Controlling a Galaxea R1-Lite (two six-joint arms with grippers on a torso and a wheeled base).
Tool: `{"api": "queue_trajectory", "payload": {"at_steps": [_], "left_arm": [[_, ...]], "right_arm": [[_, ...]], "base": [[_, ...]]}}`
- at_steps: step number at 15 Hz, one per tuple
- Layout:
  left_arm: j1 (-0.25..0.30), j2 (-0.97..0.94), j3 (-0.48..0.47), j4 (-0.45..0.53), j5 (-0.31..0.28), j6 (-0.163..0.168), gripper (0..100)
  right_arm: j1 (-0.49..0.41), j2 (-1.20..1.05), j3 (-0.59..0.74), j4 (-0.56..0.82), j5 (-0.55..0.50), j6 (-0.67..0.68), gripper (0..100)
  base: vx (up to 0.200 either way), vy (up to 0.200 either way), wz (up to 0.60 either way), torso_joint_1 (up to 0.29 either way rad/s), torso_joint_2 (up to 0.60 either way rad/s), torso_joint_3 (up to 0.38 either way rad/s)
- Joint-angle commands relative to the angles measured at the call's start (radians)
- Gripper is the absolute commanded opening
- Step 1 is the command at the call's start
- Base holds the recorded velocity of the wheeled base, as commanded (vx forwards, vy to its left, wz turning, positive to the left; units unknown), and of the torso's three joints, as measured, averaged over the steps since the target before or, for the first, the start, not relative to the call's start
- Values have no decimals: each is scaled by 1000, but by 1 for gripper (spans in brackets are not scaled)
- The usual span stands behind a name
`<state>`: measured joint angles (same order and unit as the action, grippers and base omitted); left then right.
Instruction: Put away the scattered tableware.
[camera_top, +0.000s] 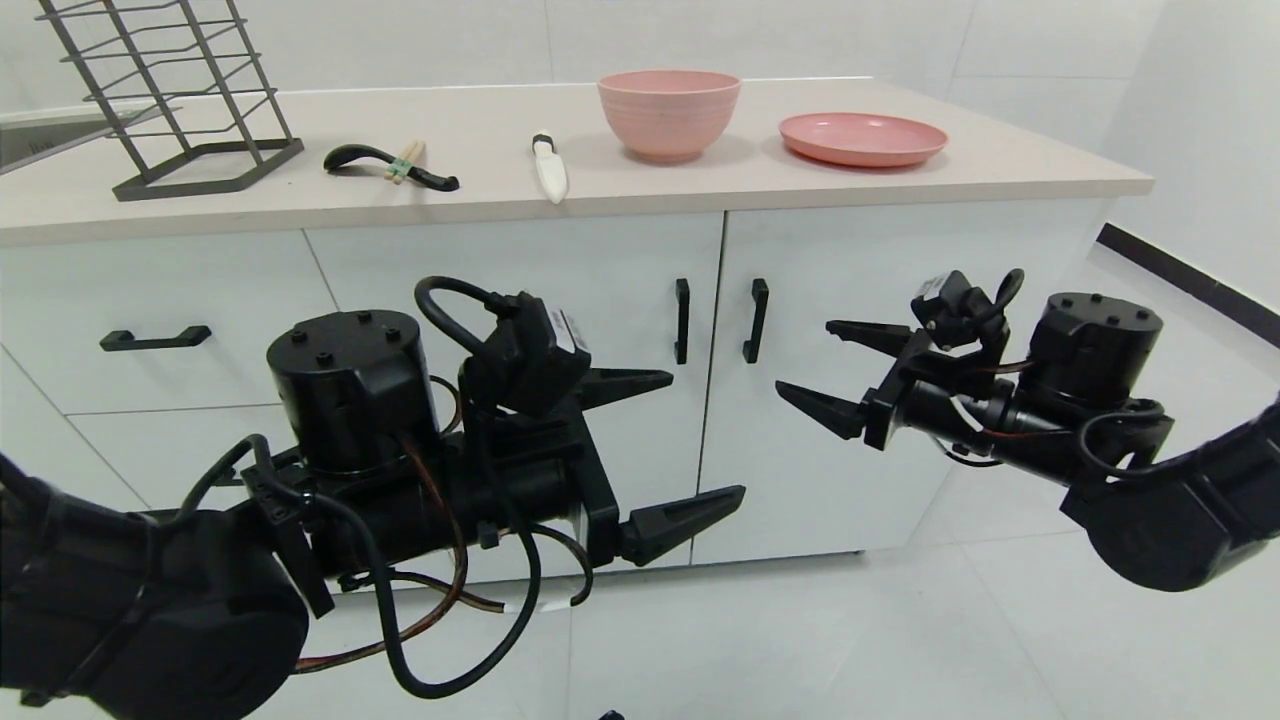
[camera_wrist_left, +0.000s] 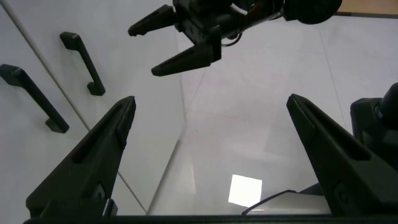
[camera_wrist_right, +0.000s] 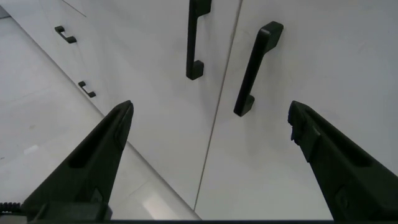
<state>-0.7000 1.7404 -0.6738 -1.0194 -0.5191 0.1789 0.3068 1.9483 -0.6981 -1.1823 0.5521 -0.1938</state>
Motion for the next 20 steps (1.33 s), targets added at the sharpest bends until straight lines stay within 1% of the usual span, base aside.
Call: {"api": "queue_trajectory", "payload": {"at_steps": [1, 4, 9, 13, 16, 20], "left_arm": [[-3, 7, -10, 1, 1, 1, 100], [-4, -1, -13, -8, 5, 2, 100], [-4, -5, -13, -13, 7, 5, 100], [-3, -13, -10, -19, 8, 7, 100], [4, -18, -7, -21, 8, 7, 100], [8, -19, -9, -21, 7, 7, 100]], "right_arm": [[2, 72, -41, -28, 0, 1, 100], [2, 130, -97, -51, 3, 2, 100], [5, 178, -170, -51, 19, 1, 100], [28, 230, -244, -51, 17, 1, 100], [31, 248, -271, -51, 19, 1, 100], [29, 282, -296, -53, 63, 1, 100]], "base": [[0, 0, 0, 0, 0, 0], [0, 0, 0, 0, 0, 0], [0, 0, 0, 0, 0, 0], [0, 0, 0, 0, 0, 0], [0, 0, 0, 0, 0, 0], [0, 0, 0, 0, 0, 0]]}}
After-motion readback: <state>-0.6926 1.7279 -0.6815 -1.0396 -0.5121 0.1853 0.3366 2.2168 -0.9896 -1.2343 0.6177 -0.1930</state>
